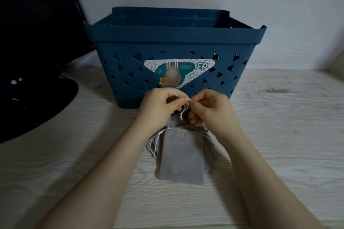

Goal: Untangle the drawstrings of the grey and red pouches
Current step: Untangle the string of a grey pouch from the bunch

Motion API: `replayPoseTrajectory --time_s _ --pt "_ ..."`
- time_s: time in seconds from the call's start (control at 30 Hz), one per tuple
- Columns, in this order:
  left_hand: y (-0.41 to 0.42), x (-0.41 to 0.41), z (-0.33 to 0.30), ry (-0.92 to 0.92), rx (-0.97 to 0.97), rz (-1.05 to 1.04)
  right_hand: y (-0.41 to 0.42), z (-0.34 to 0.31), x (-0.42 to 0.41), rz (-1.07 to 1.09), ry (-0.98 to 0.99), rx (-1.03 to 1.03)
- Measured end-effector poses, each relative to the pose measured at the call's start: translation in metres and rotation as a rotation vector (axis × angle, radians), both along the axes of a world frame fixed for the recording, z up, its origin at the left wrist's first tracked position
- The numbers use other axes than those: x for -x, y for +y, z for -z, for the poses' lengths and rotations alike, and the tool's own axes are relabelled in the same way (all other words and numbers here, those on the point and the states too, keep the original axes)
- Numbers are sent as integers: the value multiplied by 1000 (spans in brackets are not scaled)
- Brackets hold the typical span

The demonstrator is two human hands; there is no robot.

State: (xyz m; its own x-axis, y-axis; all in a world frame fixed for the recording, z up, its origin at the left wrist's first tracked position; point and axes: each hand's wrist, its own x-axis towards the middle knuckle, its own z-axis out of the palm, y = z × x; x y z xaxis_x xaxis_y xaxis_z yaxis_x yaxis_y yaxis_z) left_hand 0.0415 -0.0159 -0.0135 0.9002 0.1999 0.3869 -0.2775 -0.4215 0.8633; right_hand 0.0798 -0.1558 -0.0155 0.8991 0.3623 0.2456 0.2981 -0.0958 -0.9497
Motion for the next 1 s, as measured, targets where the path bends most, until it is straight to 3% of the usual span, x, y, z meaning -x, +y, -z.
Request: replayPoseTrajectory --time_s 0.17,0.3,0.57,0.83,0.93,1.0 --pt "0 0 -1 -234 -331 -95 0 -5 5 -88 46 -109" --pt "-2 0 3 -311 -437 -97 -2 -7 6 -150 68 -134" --pt "-2 0 5 -344 -436 -53 -6 -8 2 -260 235 -119" --pt "0 1 1 -310 -290 -102 -2 -9 7 -225 155 -136" --pt "-1 4 0 -180 -161 -32 -3 -9 6 -185 213 -222" --pt "-3 5 1 -135 -186 -18 -3 -10 6 -161 271 -281"
